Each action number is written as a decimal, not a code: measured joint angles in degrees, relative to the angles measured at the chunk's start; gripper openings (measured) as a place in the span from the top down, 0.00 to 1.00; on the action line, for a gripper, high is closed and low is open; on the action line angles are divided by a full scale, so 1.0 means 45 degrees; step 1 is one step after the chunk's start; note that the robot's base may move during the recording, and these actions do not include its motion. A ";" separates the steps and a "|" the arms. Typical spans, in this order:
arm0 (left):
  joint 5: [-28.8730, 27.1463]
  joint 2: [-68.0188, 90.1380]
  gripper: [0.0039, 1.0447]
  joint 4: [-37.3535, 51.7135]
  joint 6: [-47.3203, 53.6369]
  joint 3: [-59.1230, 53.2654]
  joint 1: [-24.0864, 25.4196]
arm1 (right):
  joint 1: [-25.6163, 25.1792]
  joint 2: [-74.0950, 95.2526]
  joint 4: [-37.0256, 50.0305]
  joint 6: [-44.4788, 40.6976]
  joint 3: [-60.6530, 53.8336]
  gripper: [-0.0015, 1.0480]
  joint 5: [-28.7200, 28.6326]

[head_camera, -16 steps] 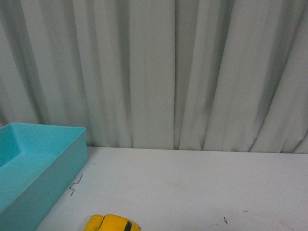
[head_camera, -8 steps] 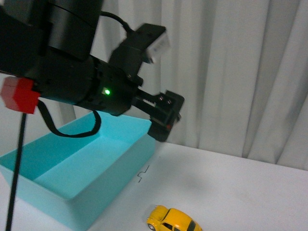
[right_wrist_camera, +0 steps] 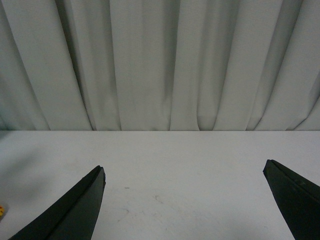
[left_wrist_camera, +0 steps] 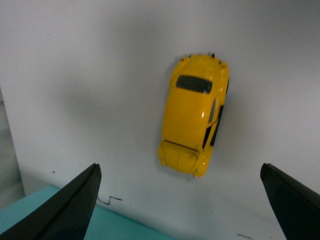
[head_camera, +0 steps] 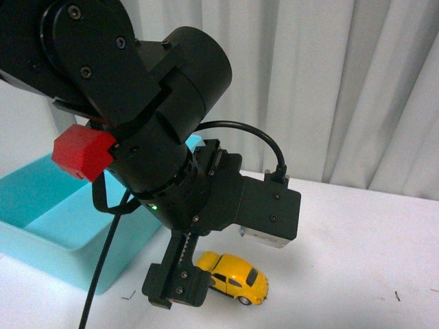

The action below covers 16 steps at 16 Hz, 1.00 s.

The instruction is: Wind up and store yellow beetle toy

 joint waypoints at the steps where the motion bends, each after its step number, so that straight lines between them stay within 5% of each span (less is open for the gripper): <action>1: -0.0437 0.0398 0.06 -0.0160 0.0690 0.0267 -0.0039 | 0.0000 0.0000 0.0000 0.0000 0.0000 0.06 -0.0005; 8: -0.1676 0.2851 0.06 -0.1234 0.2161 0.2307 -0.0291 | 0.0000 0.0000 0.0005 0.0000 0.0000 0.06 -0.0005; 16: -0.2157 0.4245 0.06 -0.1749 0.0131 0.3342 -0.1015 | 0.0000 0.0000 0.0005 0.0000 0.0000 0.06 -0.0005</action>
